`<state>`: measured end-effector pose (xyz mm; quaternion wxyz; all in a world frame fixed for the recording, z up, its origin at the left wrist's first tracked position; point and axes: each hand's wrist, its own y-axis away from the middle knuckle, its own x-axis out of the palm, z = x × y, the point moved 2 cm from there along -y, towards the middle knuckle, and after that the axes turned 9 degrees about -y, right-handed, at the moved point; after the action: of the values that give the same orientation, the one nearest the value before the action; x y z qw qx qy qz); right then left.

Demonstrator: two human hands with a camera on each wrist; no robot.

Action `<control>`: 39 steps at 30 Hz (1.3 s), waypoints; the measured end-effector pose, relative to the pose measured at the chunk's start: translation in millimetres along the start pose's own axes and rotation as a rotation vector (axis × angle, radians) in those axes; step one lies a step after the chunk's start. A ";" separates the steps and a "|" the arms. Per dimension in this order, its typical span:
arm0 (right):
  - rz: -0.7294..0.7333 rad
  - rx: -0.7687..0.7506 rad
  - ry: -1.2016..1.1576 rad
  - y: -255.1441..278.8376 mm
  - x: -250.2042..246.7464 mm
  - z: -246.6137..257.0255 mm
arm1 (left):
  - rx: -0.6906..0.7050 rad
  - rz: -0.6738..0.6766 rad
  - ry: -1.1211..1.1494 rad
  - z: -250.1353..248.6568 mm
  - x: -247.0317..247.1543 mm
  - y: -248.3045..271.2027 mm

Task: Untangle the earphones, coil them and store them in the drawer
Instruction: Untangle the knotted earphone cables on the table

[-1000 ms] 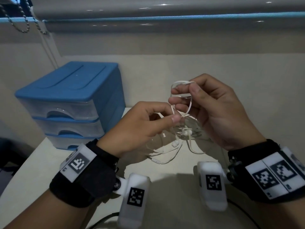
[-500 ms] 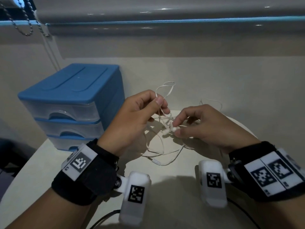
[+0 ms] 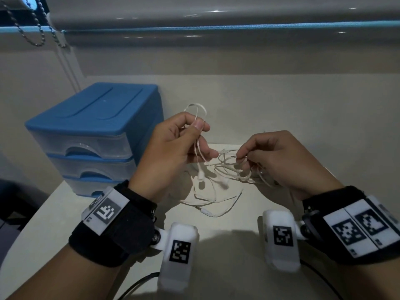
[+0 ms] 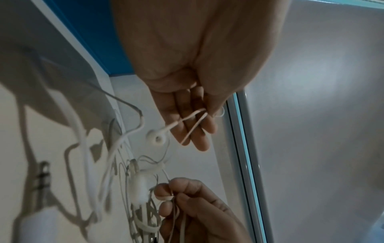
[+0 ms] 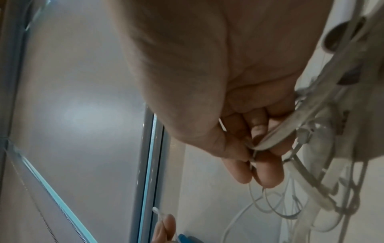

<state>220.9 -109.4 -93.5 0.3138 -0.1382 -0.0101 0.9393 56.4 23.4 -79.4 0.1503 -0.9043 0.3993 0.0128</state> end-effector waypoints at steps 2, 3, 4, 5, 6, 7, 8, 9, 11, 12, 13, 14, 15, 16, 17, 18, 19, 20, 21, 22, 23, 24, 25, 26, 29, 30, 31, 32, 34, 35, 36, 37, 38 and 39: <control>-0.010 -0.027 0.042 -1.4 -1.6 -2.4 | 0.005 -0.026 -0.013 -1.0 -0.4 0.2; -0.008 -0.034 0.064 -2.0 -1.7 -3.5 | 0.009 -0.035 -0.001 -1.7 -0.3 0.6; -0.001 -0.039 0.079 -2.6 -1.6 -4.6 | 0.013 -0.039 0.016 -3.0 -0.4 0.7; 0.003 -0.049 0.092 -2.9 -1.5 -5.3 | 0.015 -0.035 0.031 -4.7 -0.6 1.1; 0.000 -0.066 0.099 -3.0 -1.5 -5.4 | 0.012 -0.020 0.043 -6.4 -0.9 1.4; -0.014 -0.086 0.095 -2.7 -1.6 -4.9 | 0.002 0.009 0.057 -8.0 -0.9 1.6; -0.028 -0.111 0.079 -2.2 -1.9 -3.1 | -0.013 0.054 0.080 -9.6 -0.5 2.3; -0.032 -0.138 0.056 -1.2 -1.9 -0.5 | -0.027 0.111 0.112 -11.2 0.3 3.4; 0.001 -0.198 0.011 2.4 -0.2 6.2 | -0.031 0.228 0.140 -13.1 1.9 6.3; 0.035 -0.230 -0.011 4.4 0.9 8.9 | -0.018 0.275 0.123 -13.1 2.9 7.4; 0.079 -0.259 -0.038 6.6 2.7 11.3 | -0.004 0.315 0.103 -13.2 3.9 8.7; 0.128 -0.282 -0.063 8.0 4.9 13.6 | 0.004 0.351 0.089 -13.4 4.9 9.8; 0.181 -0.300 -0.081 8.9 7.8 15.2 | 0.004 0.383 0.087 -13.4 5.8 10.7; 0.238 -0.314 -0.093 9.0 11.3 15.9 | 0.000 0.412 0.095 -13.6 6.0 11.4; 0.286 -0.320 -0.106 8.4 15.2 15.1 | -0.005 0.436 0.111 -14.4 6.3 12.3; 0.327 -0.319 -0.125 7.9 18.9 14.5 | -0.008 0.454 0.128 -15.5 6.4 13.1; 0.350 -0.317 -0.167 7.2 21.7 14.0 | -0.003 0.464 0.138 -16.5 6.2 13.5; 0.343 -0.311 -0.222 6.0 23.0 13.1 | 0.011 0.465 0.138 -17.2 5.8 13.8; 0.309 -0.298 -0.266 4.8 23.3 12.7 | 0.031 0.457 0.134 -17.8 4.8 13.7; 0.256 -0.284 -0.307 3.0 22.2 12.9 | 0.048 0.443 0.140 -18.4 3.5 13.3; 0.199 -0.272 -0.360 1.1 20.1 13.0 | 0.054 0.422 0.160 -19.0 1.6 12.7; 0.143 -0.264 -0.432 -1.4 16.3 12.4 | 0.048 0.397 0.194 -19.4 -0.6 11.7; 0.089 -0.258 -0.511 -2.9 12.1 11.8 | 0.042 0.377 0.238 -19.7 -2.9 10.4; 0.042 -0.260 -0.578 -3.7 8.5 11.8 | 0.041 0.364 0.285 -20.4 -4.8 9.5; -0.064 -0.278 -0.651 -3.1 4.3 12.6 | 0.056 0.352 0.373 -21.8 -7.6 8.2; -0.088 -0.281 -0.645 -3.1 4.3 12.7 | 0.055 0.349 0.381 -22.0 -7.5 8.4; -0.105 -0.284 -0.633 -2.7 4.3 13.4 | 0.053 0.347 0.385 -21.9 -7.6 8.6; -0.113 -0.284 -0.618 -2.2 4.2 14.0 | 0.052 0.346 0.388 -21.7 -7.6 8.8; -0.103 -0.275 -0.571 -1.1 3.9 14.1 | 0.059 0.346 0.369 -20.9 -8.6 8.9; -0.082 -0.270 -0.543 -0.2 4.8 14.3 | 0.061 0.344 0.344 -19.6 -9.4 8.8; -0.059 -0.265 -0.522 0.7 5.7 14.8 | 0.057 0.352 0.318 -18.6 -10.2 8.8; -0.041 -0.263 -0.512 1.7 6.9 15.1 | 0.051 0.374 0.299 -17.5 -10.4 9.1; -0.028 -0.264 -0.513 2.3 7.4 15.8 | 0.043 0.408 0.289 -16.6 -9.7 9.5; -0.017 -0.269 -0.515 3.0 7.6 16.2 | 0.033 0.442 0.283 -15.4 -8.5 9.9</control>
<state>209.0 -106.2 -80.1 0.2875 0.0646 -0.2149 0.9311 41.9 18.9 -66.1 0.1010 -0.7853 0.6045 -0.0877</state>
